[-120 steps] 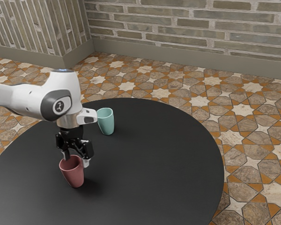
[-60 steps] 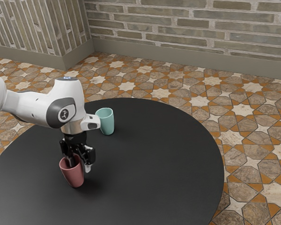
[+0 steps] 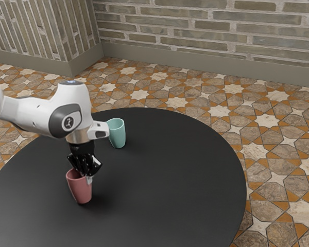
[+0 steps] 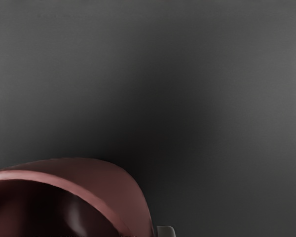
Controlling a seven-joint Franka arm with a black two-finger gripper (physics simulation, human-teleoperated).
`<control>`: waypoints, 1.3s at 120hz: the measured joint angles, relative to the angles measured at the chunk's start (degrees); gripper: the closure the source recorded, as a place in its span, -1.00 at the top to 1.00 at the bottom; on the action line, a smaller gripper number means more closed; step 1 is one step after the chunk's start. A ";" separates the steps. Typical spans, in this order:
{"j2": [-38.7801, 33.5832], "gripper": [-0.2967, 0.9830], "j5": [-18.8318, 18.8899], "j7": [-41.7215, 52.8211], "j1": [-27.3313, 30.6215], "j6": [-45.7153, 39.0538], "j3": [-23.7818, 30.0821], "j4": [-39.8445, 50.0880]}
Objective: Place the right cup onto the left cup
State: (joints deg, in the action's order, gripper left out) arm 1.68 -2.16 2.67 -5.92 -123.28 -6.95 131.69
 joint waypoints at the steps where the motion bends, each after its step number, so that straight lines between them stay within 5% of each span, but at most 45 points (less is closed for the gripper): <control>1: -0.10 -0.64 0.03 -0.02 0.01 0.02 0.01 -0.05; 27: -2.27 -0.67 1.49 -0.44 -0.14 0.71 0.09 -2.49; 52: -1.20 -0.68 4.52 -0.75 -0.65 5.70 -0.29 -15.03; 91: 8.08 -0.69 5.19 0.11 -0.40 16.70 -1.30 -34.55; 156: 18.78 -0.69 4.27 3.61 0.11 20.09 -2.80 -47.88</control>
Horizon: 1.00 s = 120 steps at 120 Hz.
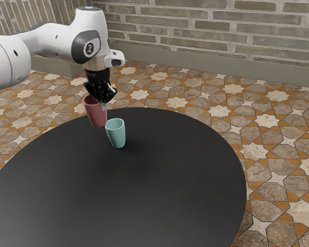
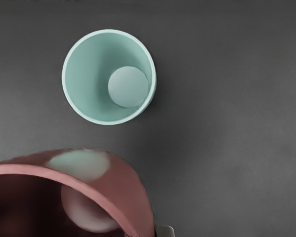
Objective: Place the right cup onto the left cup
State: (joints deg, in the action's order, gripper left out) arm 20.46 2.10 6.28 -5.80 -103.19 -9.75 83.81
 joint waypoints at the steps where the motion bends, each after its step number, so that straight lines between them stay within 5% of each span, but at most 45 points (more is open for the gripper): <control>1: 0.16 -0.69 -0.08 0.04 0.01 0.01 0.00 -0.23; 120: 13.66 -0.69 -6.94 2.55 3.85 -3.03 0.21 -15.11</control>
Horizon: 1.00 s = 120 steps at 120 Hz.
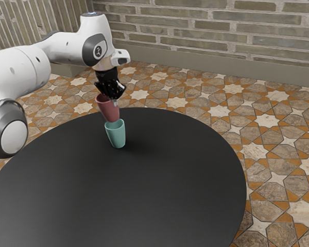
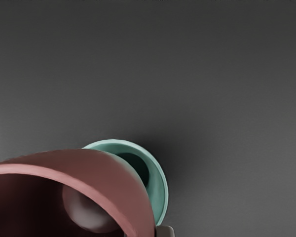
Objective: Place the right cup onto the left cup
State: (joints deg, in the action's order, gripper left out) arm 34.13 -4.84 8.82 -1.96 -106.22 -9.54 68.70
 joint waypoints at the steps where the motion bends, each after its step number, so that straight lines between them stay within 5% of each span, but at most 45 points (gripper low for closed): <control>1: 0.07 -0.69 -0.04 0.02 0.00 -0.01 0.01 -0.10; 111: 2.67 -0.69 -3.77 1.69 0.72 1.14 -0.03 0.22; 120: 2.44 -0.46 -4.12 1.70 0.61 1.20 -0.01 0.49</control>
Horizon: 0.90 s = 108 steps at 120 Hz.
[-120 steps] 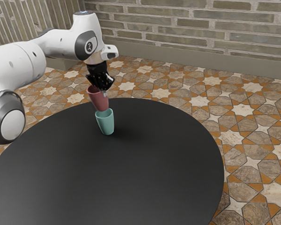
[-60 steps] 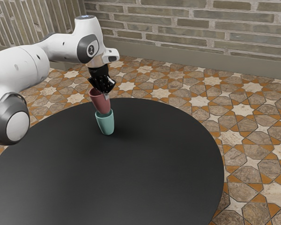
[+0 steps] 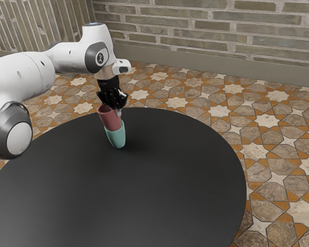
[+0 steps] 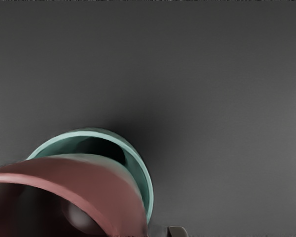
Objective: Place the right cup onto the left cup
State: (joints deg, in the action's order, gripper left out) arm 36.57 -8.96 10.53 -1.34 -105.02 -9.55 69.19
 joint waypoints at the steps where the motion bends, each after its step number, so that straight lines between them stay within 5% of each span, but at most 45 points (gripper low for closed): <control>1: -0.06 -0.43 -0.03 -0.01 -0.02 0.01 0.00 0.01; 19: -3.19 0.04 -0.06 -0.16 -0.65 -0.16 0.02 2.08; 39: -9.31 0.31 0.40 -0.45 -2.03 0.11 -0.02 6.97; 78: -23.60 0.49 0.83 -0.64 -7.17 0.71 -0.02 17.92; 108: -32.30 0.52 7.41 -0.25 -8.91 2.81 0.02 25.40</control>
State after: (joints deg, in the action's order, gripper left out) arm 4.27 -1.54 10.28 -10.26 -102.21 -9.53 94.59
